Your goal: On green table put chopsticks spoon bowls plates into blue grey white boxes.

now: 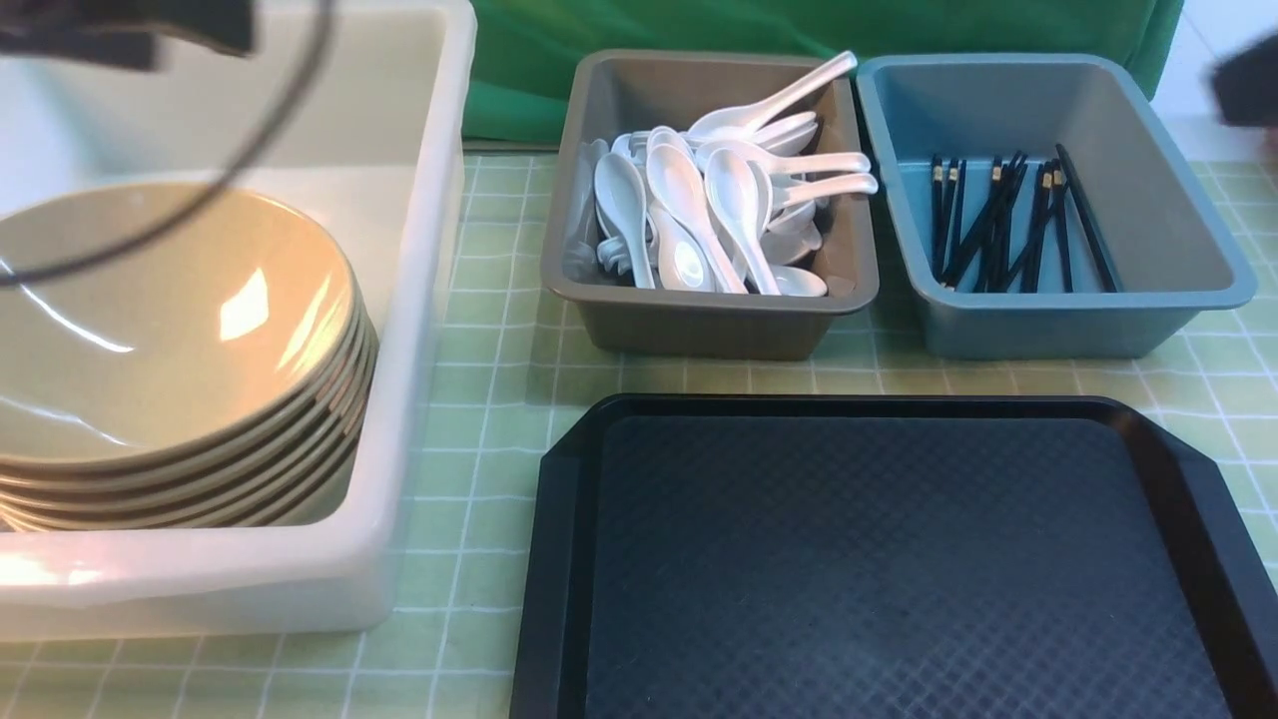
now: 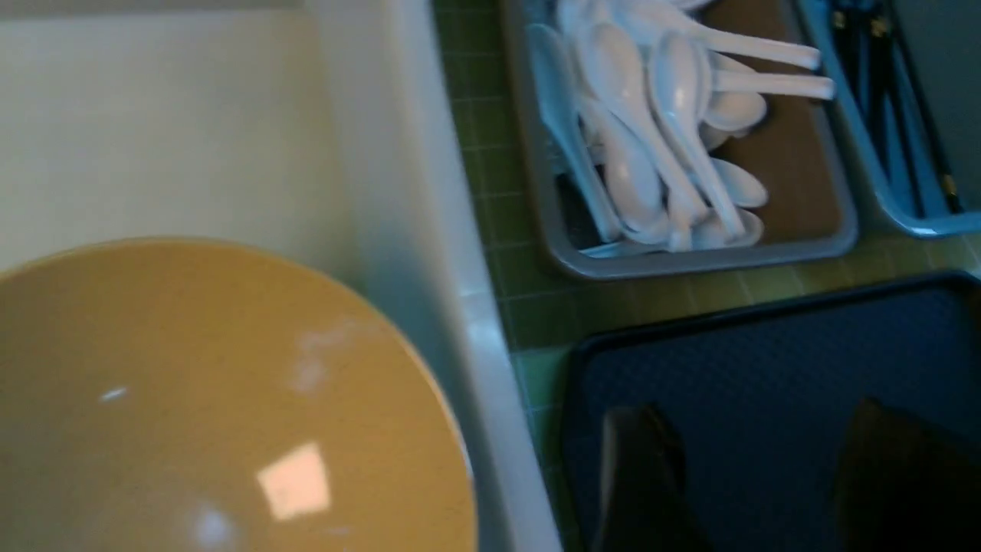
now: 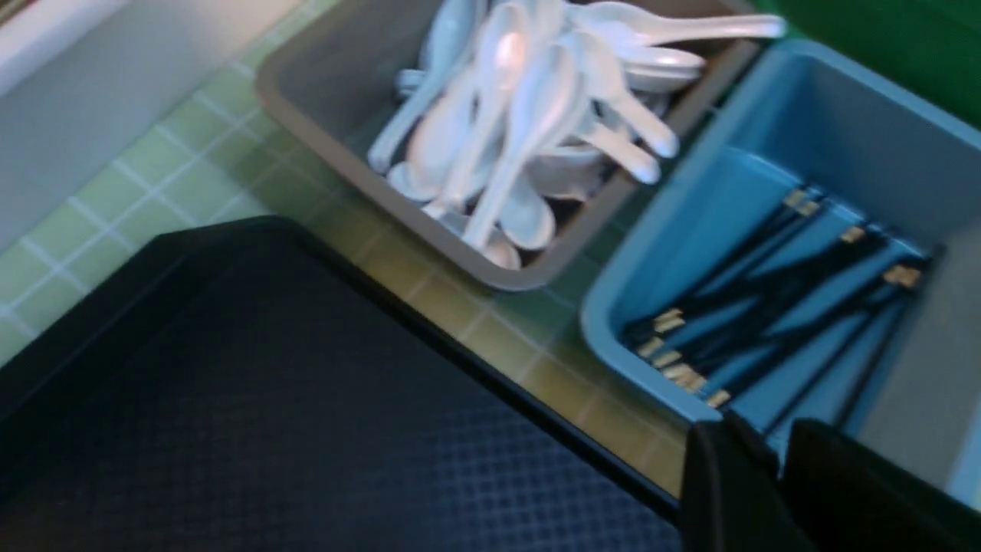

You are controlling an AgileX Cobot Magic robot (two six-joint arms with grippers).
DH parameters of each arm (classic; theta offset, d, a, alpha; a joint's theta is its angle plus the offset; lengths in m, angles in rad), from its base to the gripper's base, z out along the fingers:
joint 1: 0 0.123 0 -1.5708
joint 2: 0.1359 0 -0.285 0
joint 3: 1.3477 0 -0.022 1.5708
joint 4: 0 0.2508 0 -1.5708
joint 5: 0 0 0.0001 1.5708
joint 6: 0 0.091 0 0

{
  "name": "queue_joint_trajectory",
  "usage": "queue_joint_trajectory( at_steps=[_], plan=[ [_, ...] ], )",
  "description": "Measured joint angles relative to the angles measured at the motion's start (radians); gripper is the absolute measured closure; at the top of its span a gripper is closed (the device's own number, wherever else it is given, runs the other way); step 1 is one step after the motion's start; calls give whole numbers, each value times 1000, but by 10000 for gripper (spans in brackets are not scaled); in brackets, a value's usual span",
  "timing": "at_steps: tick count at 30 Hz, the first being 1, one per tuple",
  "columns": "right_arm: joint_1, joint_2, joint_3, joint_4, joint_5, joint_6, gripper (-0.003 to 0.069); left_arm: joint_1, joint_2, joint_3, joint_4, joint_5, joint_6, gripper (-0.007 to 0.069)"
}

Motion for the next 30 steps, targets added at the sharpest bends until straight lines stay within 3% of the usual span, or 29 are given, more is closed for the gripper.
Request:
queue_joint_trajectory(
  at_steps=[2,3,7,13,20,24,30],
  plan=[
    [-5,-64,77,0,-56,0,540,-24,-14,0,8,-1,0,471],
    [-5,-146,177,7,-130,1,540,-39,-39,0,21,6,-5,557],
    [-5,-372,423,24,-295,0,540,-42,-159,12,37,45,-16,625],
    [-5,-694,716,31,-495,11,538,-45,-449,200,10,66,-28,627],
    [-5,-1052,942,34,-551,68,531,-46,-941,675,-132,-49,-75,627],
    [-5,-1102,991,34,-550,78,528,-46,-1156,853,-156,-129,-78,626],
    [-6,-1106,995,34,-548,79,529,-46,-1260,932,-154,-172,-89,626]
  ],
)
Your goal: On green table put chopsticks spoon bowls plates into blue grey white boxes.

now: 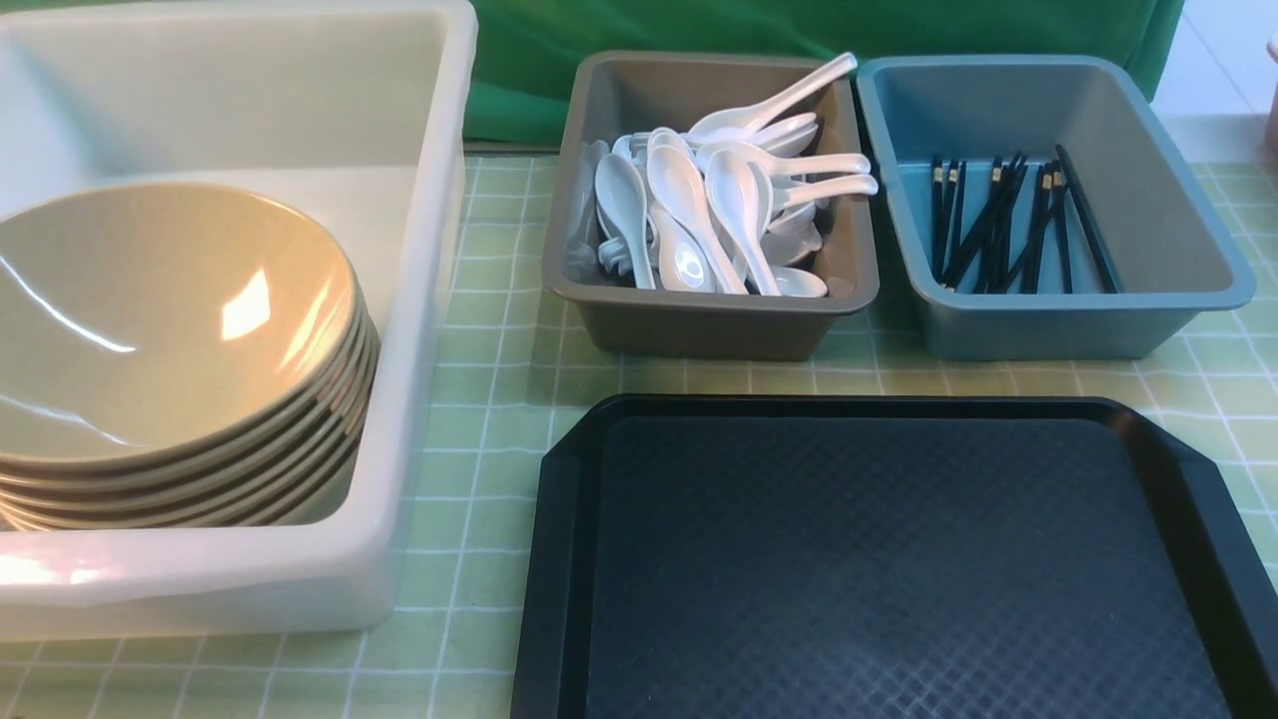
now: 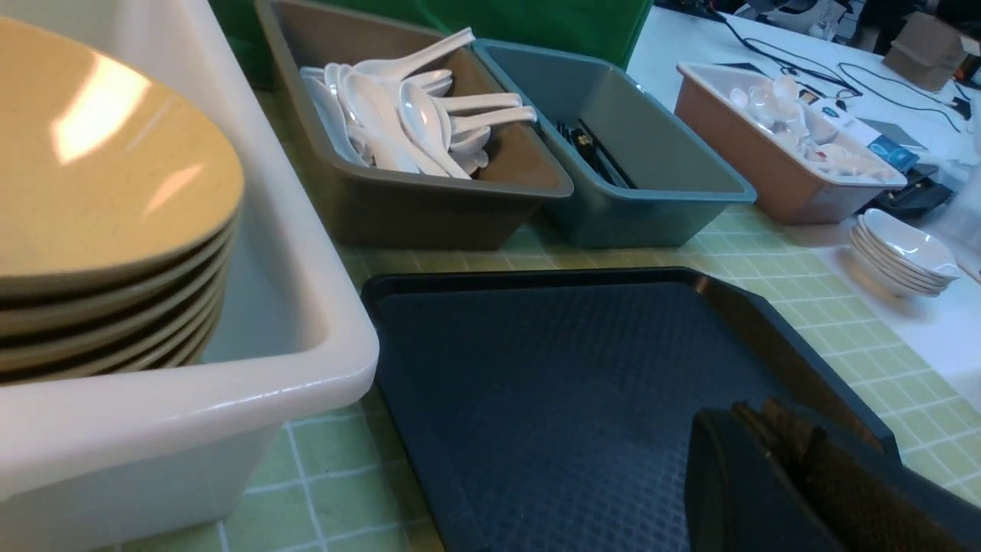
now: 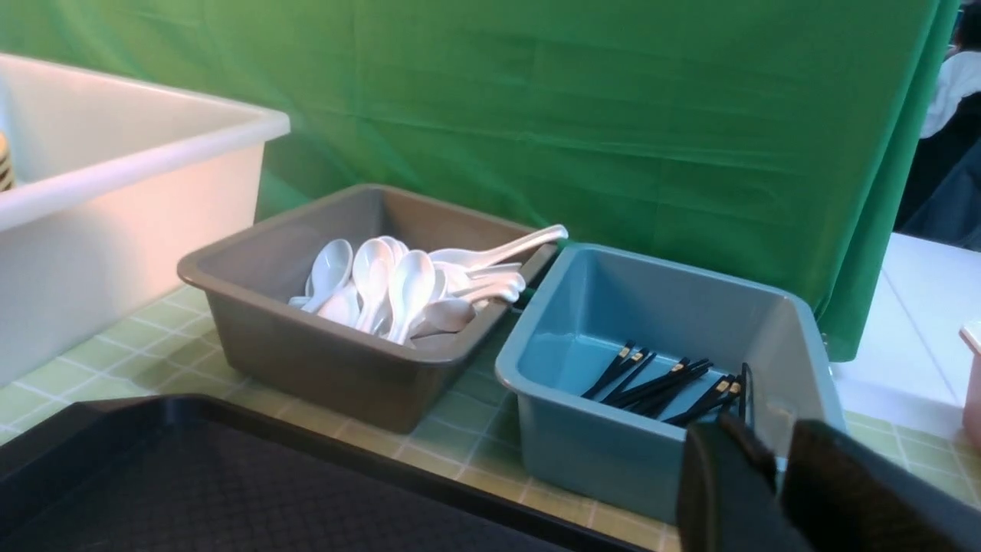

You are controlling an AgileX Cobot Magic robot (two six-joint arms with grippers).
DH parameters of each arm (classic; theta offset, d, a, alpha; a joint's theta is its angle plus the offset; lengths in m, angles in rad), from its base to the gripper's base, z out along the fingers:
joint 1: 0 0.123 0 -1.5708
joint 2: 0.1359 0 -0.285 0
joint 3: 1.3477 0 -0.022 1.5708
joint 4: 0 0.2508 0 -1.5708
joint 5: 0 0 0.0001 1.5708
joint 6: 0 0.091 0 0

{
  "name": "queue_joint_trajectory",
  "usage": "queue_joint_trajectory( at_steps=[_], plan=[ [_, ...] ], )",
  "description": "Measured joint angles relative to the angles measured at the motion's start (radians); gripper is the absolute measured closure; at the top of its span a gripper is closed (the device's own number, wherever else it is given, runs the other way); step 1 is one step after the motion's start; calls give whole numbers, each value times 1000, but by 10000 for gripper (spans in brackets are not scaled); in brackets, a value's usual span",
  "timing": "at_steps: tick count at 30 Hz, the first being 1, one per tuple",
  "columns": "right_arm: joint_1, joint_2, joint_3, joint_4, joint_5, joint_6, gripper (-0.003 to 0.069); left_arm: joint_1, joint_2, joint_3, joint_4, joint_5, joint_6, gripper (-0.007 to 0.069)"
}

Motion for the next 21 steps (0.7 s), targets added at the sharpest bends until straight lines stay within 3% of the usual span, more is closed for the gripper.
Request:
queue_joint_trajectory(
  at_steps=[15,21],
  plan=[
    [0,0,0,0,0,0,516,0,0,7,15,-24,-1,626],
    [0,0,3,1,-1,0,510,0,0,135,281,-362,9,626]
  ],
)
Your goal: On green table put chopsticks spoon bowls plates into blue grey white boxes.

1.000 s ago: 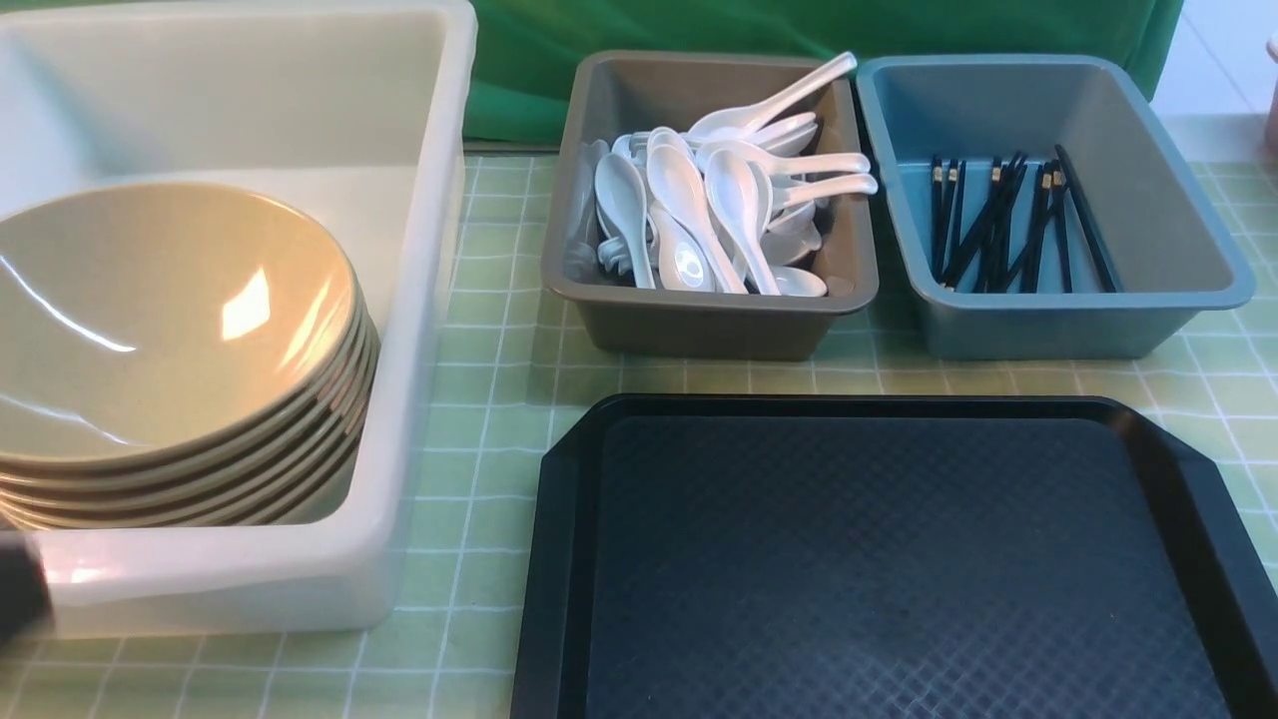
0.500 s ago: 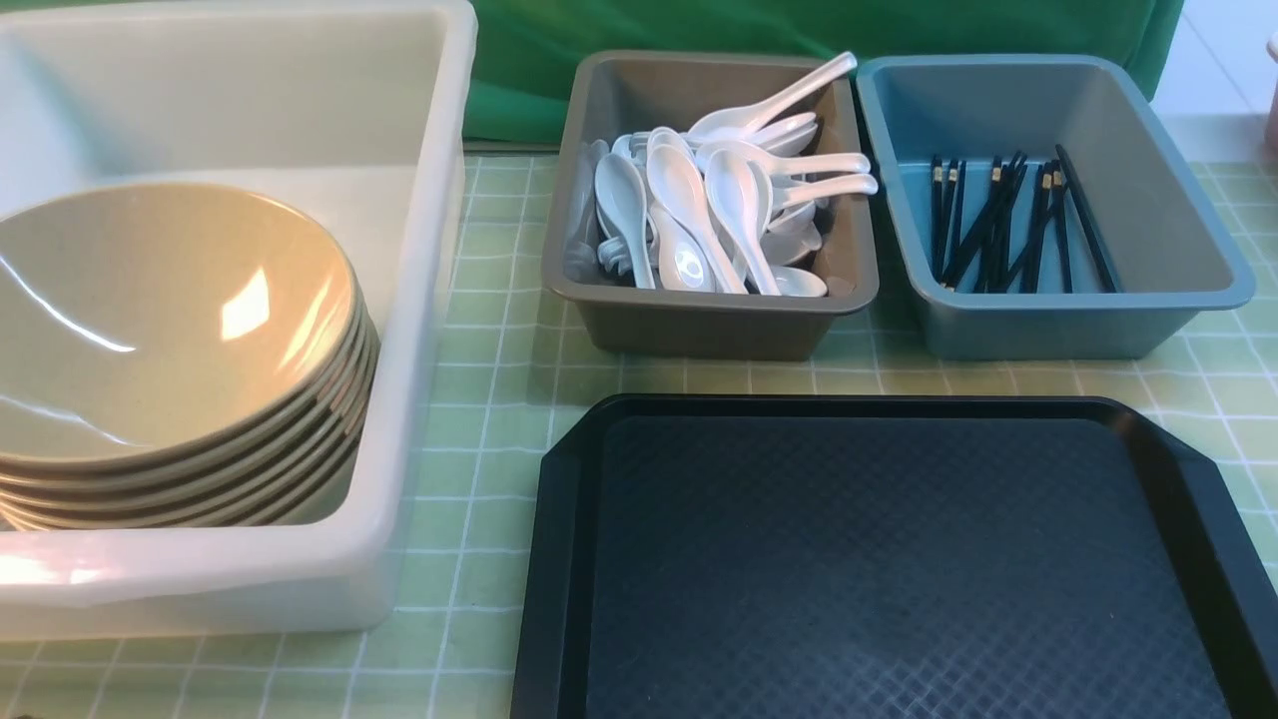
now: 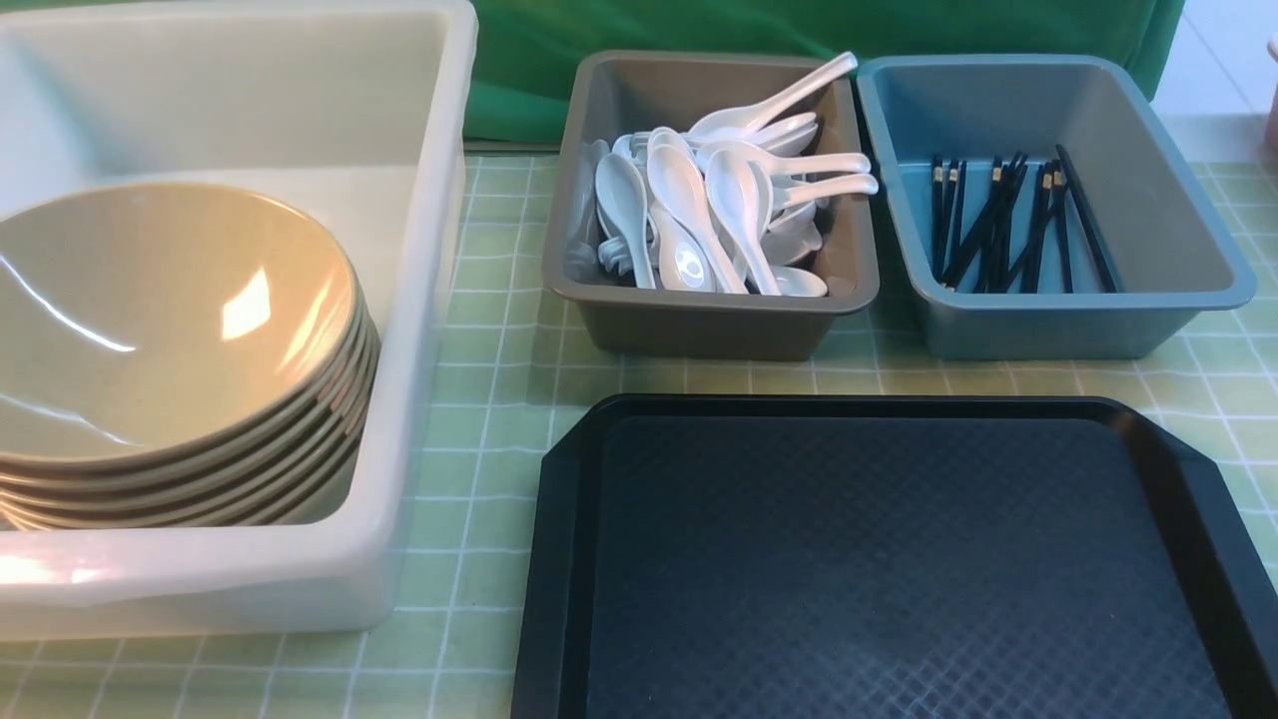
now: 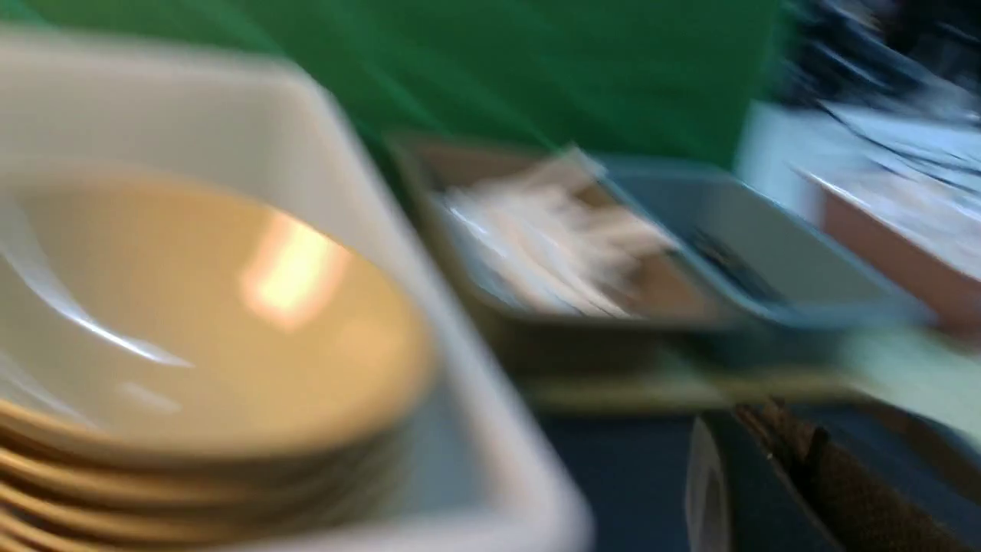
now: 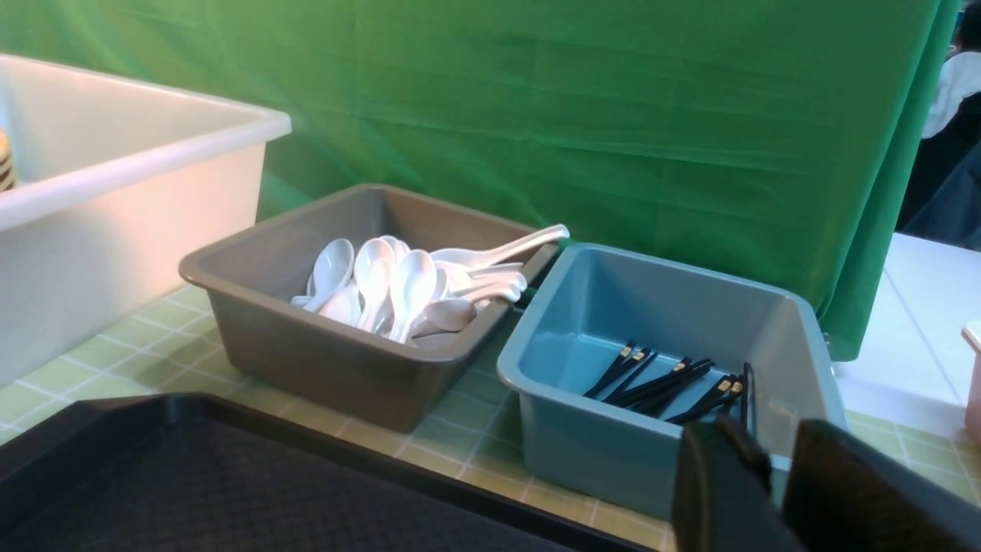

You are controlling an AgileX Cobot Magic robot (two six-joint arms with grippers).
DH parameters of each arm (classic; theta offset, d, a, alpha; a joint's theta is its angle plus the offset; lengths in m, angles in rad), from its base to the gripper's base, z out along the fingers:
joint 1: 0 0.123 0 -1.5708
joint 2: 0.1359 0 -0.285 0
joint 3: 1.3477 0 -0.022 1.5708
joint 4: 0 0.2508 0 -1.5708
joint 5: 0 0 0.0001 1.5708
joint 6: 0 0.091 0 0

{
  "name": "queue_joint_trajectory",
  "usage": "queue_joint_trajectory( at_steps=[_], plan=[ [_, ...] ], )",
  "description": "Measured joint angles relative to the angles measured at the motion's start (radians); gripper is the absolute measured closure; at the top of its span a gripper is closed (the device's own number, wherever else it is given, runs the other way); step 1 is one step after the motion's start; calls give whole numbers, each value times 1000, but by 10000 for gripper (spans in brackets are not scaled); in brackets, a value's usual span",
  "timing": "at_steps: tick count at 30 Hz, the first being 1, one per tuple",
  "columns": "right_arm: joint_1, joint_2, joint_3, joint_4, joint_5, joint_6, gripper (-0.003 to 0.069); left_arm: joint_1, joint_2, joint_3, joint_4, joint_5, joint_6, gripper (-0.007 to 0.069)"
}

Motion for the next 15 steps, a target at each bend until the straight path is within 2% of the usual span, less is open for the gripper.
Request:
queue_joint_trajectory(
  at_steps=[2,6,8,15],
  plan=[
    [-1,0,1,0,0,0,507,0,0,135,156,-139,-89,626],
    [-1,0,2,0,0,0,505,0,-13,300,325,-196,-234,626],
    [-1,0,2,0,0,0,504,0,-42,392,359,-221,-276,626],
    [-1,-1,2,1,0,0,496,19,-50,525,362,-264,-280,626]
  ],
)
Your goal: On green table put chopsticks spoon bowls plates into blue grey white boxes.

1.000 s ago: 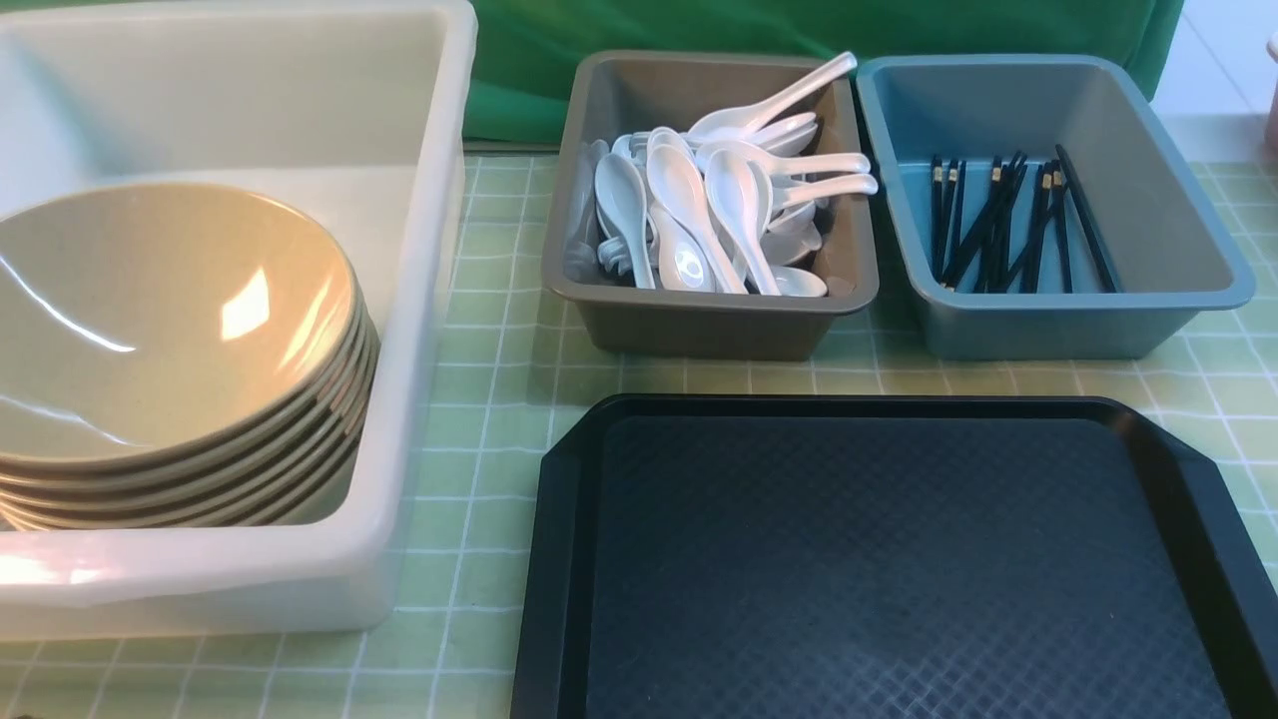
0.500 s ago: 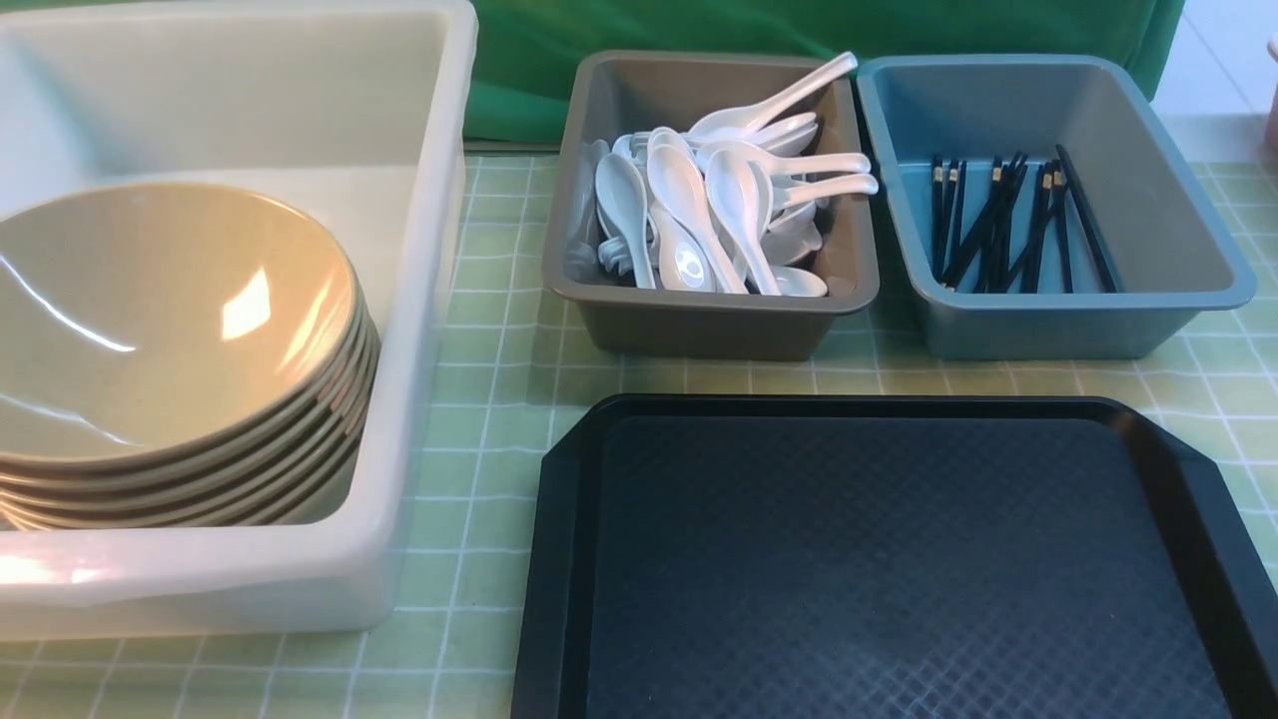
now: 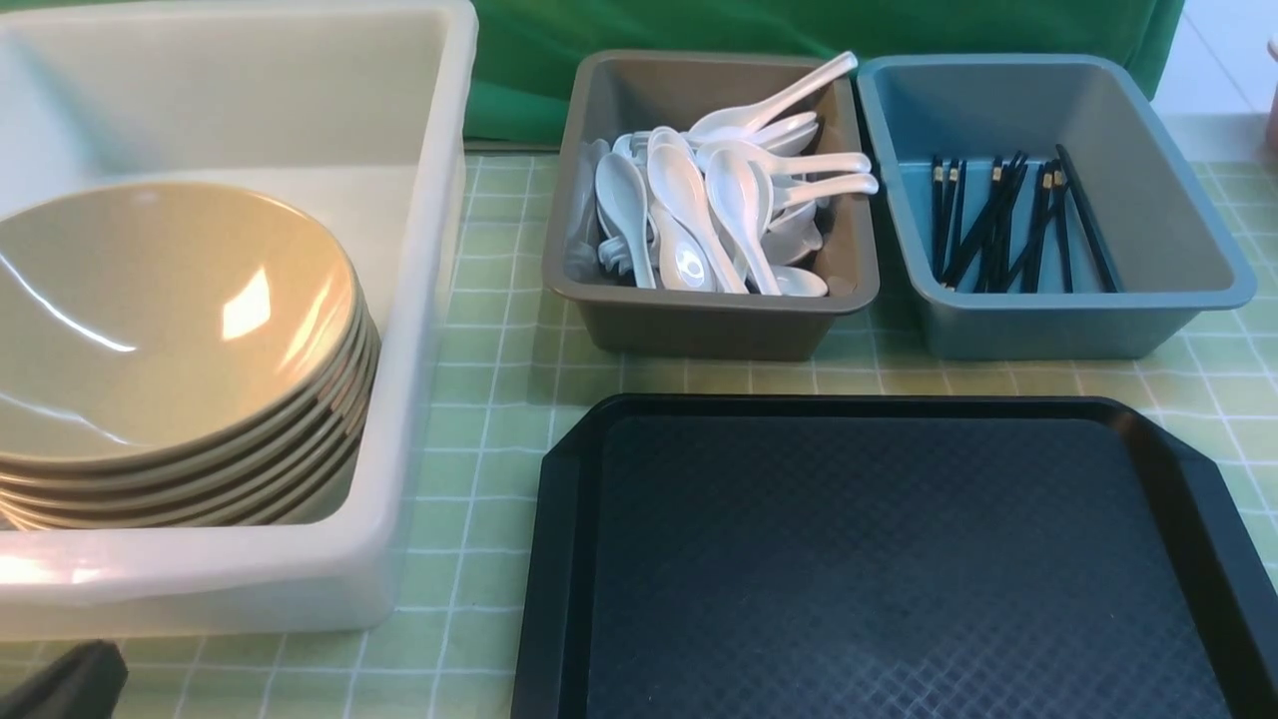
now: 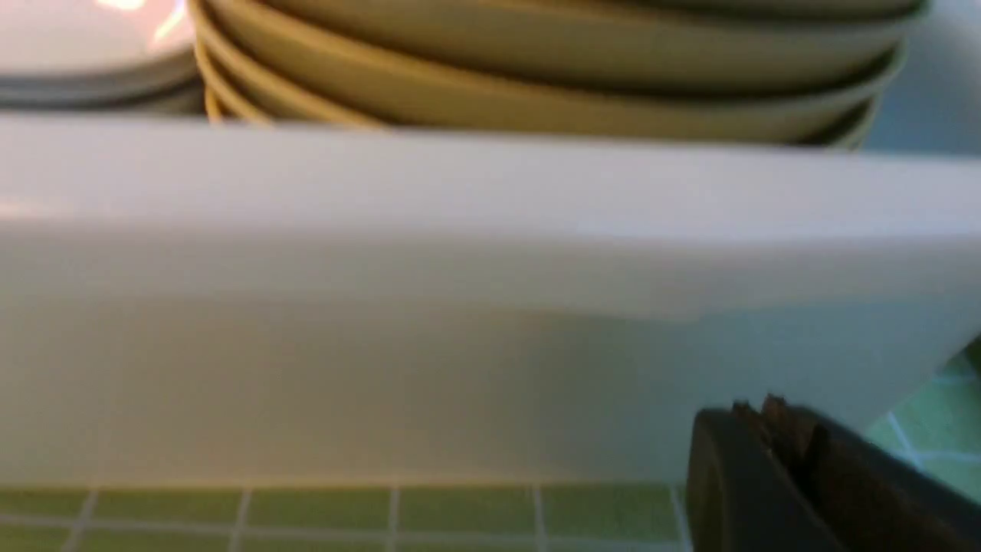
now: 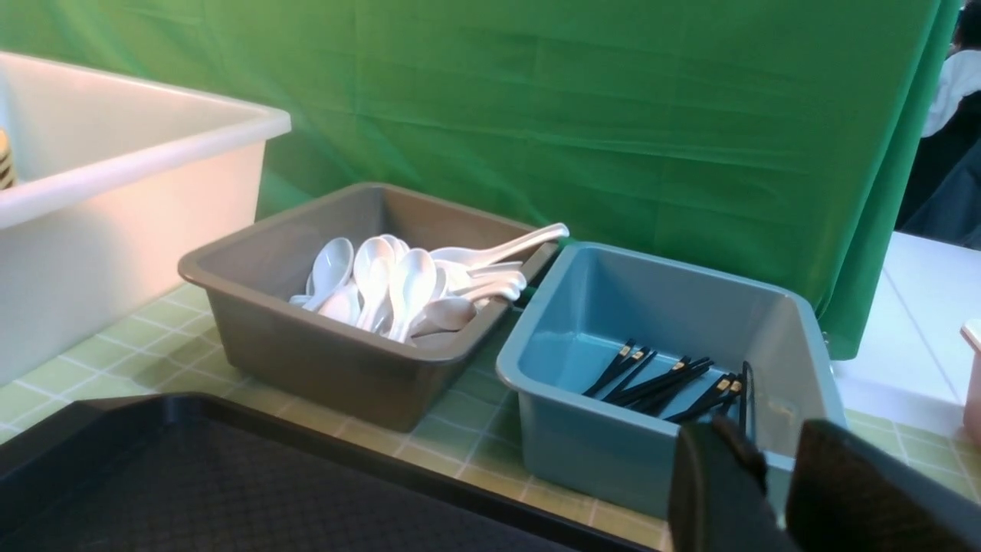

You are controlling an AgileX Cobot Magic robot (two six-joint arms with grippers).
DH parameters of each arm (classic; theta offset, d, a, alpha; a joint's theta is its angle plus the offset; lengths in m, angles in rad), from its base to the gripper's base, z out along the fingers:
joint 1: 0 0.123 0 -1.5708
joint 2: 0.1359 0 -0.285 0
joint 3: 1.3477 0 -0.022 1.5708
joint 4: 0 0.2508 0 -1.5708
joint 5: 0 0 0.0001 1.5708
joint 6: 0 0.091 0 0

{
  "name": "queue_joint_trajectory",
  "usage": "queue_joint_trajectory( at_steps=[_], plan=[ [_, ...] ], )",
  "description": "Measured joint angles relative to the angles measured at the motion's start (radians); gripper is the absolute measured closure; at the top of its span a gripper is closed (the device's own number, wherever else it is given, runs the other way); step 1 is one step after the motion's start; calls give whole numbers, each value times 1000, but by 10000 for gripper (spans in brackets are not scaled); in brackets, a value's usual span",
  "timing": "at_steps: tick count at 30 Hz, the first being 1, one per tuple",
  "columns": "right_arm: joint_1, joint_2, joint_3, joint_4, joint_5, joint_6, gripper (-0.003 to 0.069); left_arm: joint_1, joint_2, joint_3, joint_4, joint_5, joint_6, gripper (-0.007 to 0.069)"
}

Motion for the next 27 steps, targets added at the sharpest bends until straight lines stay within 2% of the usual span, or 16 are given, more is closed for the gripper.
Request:
queue_joint_trajectory(
  at_steps=[7,27],
  plan=[
    [0,0,0,0,-1,0,495,28,0,3,-17,-17,47,626],
    [0,0,0,0,-1,0,475,28,0,4,-41,-23,54,626]
  ],
)
